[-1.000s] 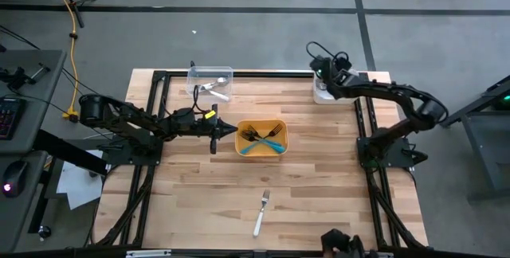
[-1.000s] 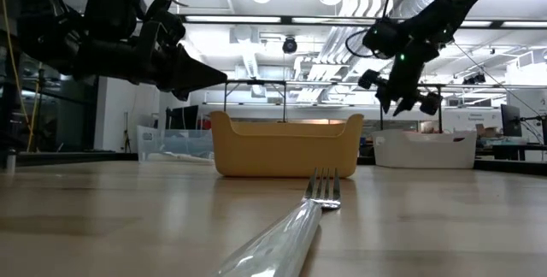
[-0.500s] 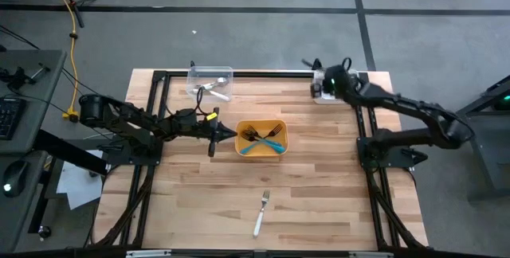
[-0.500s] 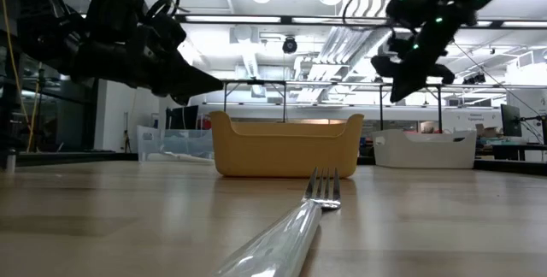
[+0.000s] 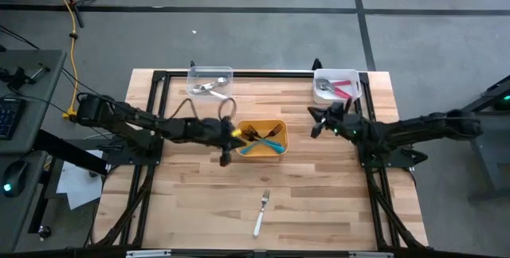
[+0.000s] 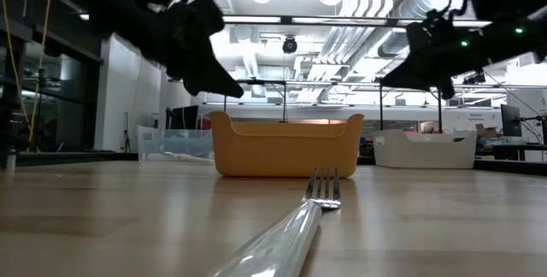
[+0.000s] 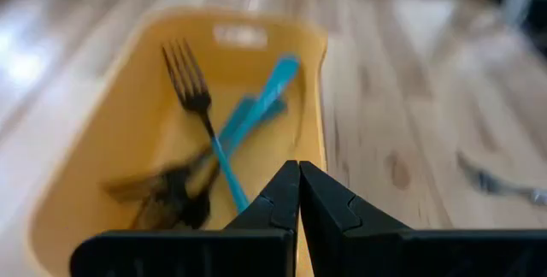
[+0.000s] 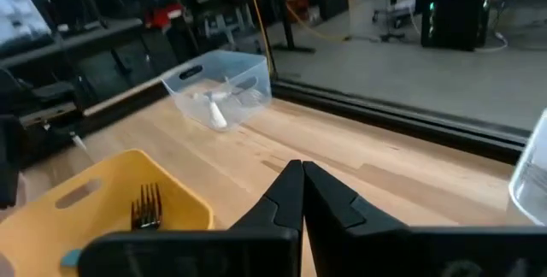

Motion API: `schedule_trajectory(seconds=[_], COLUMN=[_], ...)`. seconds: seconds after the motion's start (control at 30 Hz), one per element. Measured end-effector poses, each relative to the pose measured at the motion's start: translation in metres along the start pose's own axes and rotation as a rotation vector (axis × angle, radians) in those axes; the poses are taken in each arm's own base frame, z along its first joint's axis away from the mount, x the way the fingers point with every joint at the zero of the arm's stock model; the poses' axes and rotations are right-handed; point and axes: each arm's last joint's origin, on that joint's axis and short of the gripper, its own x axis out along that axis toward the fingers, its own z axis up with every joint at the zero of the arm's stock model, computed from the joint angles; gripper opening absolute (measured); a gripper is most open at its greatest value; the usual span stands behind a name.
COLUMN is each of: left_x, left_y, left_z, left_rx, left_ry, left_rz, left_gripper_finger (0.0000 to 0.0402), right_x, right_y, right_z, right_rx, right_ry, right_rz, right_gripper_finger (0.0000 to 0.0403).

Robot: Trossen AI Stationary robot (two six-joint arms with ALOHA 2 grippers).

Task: Sort silverware by color (type)
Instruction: Put the white fork into the transparent bin

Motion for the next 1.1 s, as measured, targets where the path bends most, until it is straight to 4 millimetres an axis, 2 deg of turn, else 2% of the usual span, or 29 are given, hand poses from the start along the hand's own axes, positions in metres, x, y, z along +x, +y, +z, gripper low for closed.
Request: schedule_trajectory(seconds=[0.13, 0.23, 0.47, 0.63, 0.83, 0.97, 1.1], left_x=[0.006, 0.01, 0.022, 0.039, 0.067, 0.08, 0.085], left_y=[-0.023, -0.039, -0.063, -0.073, -0.089, -0.105, -0.124], left_z=[0.019, 0.033, 0.046, 0.047, 0.037, 0.034, 0.033], left_rx=[-0.059, -0.135, -0.194, -0.212, -0.265, -0.323, -0.375], left_ry=[0.157, 0.195, 0.309, 0.382, 0.454, 0.477, 0.482], left_rz=[0.08, 0.07, 0.102, 0.122, 0.132, 0.149, 0.192], left_gripper_finger=[0.0003, 0.0003, 0.0003, 0.0003, 0.0006, 0.0027, 0.0056], right_x=[-0.014, -0.023, -0.032, -0.032, -0.032, -0.034, -0.037], right_y=[0.005, 0.009, 0.027, 0.04, 0.055, 0.06, 0.061], right_z=[-0.015, -0.022, -0.022, -0.025, -0.025, -0.026, -0.029], right_rx=[0.01, 0.011, -0.004, -0.038, -0.091, -0.12, -0.148], right_ry=[-0.056, -0.072, -0.065, -0.043, -0.024, -0.017, 0.002], right_rz=[0.0, 0.014, 0.104, 0.132, 0.167, 0.193, 0.204], right_gripper_finger=[0.0, 0.0, 0.0, 0.0, 0.0, 0.0, 0.0])
